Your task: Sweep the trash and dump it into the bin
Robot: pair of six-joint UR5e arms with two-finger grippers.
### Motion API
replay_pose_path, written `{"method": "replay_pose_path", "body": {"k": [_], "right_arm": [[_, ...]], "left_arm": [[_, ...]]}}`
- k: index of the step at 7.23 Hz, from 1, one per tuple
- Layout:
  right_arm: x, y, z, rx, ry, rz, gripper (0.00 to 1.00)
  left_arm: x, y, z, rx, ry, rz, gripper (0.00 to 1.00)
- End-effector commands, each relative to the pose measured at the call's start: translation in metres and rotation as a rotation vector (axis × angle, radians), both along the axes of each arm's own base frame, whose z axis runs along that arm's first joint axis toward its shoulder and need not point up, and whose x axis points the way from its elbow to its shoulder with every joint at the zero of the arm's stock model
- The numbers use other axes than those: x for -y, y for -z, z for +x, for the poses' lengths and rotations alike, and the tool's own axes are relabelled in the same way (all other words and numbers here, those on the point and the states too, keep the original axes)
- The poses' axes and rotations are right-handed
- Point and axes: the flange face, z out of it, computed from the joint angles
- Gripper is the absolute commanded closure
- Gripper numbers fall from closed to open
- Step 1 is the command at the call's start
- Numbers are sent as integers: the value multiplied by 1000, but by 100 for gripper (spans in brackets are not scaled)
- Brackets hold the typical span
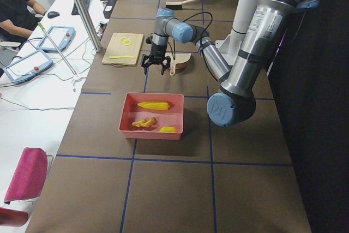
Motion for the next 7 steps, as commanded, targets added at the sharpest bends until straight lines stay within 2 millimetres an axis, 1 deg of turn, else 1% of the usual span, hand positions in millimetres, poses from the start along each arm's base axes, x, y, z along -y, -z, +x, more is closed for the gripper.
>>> {"method": "replay_pose_path", "body": {"k": [1, 2, 3, 4, 5, 6, 7], "right_arm": [[1, 6, 1, 6, -4, 10, 0], [1, 7, 1, 7, -3, 13, 0], [0, 6, 2, 4, 2, 19, 0], [0, 6, 2, 5, 3, 21, 0], [1, 7, 3, 0, 0, 23, 0], [0, 1, 8, 2, -12, 5, 0], [-3, -4, 9, 1, -15, -7, 0]], "left_arm": [[22, -32, -104, -21, 172, -85, 0], [33, -51, -130, -30, 223, -147, 0], [23, -121, -151, -12, 252, -285, 0], [28, -163, -177, -134, 295, -428, 0], [29, -202, -215, -272, 358, -566, 0], [17, -267, -260, -290, 457, -623, 0], [12, -311, -296, -306, 532, -652, 0]]}}
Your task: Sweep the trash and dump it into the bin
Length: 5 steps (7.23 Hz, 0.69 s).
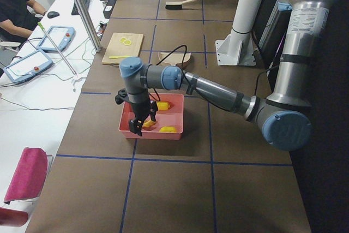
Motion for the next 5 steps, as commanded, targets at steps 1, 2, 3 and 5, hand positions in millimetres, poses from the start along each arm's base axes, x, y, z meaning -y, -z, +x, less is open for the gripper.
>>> {"method": "replay_pose_path", "body": {"k": [1, 2, 3, 5], "right_arm": [[-3, -6, 10, 3, -21, -17, 0], [-3, -20, 18, 5, -30, -39, 0], [0, -36, 26, 3, -15, -35, 0], [0, -83, 45, 47, 16, -52, 0]], "left_arm": [[-15, -83, -49, -28, 106, -107, 0], [-14, -80, -49, -20, 191, -154, 0], [-15, -78, -48, -35, 290, -196, 0], [-12, -60, -36, -185, 340, -238, 0]]}}
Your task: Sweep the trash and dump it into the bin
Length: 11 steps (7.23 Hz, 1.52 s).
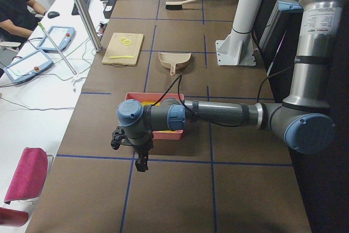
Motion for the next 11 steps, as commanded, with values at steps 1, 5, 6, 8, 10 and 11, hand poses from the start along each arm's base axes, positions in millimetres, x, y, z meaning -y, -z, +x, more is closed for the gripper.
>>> {"method": "replay_pose_path", "body": {"k": [1, 5, 6, 8, 10, 11], "right_arm": [[-6, -36, 14, 30, 18, -19, 0], [-5, -49, 21, -62, -1, -46, 0], [-4, -46, 21, -66, -18, -32, 0], [-6, -48, 21, -61, -46, -31, 0], [-8, -53, 21, -50, -49, -46, 0], [-8, -54, 21, -50, -49, -48, 0]], "left_arm": [[2, 12, 7, -93, 87, -62, 0], [-4, 1, 7, -85, 85, -60, 0], [-10, -4, 7, -84, 86, -45, 0], [-11, -4, 7, -85, 87, -44, 0], [-10, -2, 7, -80, 88, -39, 0], [-11, -2, 6, -79, 89, -39, 0]]}}
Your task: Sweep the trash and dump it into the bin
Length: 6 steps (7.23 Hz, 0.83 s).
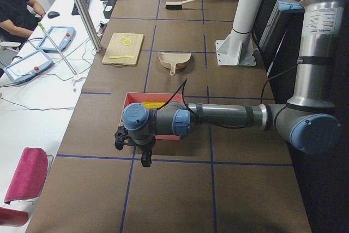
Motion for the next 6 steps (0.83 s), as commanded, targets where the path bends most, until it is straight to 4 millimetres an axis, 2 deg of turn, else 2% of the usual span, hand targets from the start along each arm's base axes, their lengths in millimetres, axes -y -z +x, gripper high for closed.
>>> {"method": "replay_pose_path", "body": {"k": [1, 3, 6], "right_arm": [[-1, -1, 0, 2, -1, -3, 0], [0, -1, 0, 2, -1, -2, 0], [0, 0, 0, 3, 0, -1, 0]], "left_arm": [[-11, -11, 0, 5, -4, -17, 0], [-28, -27, -3, 31, -17, 15, 0], [-28, -25, -3, 29, -16, 26, 0]]}}
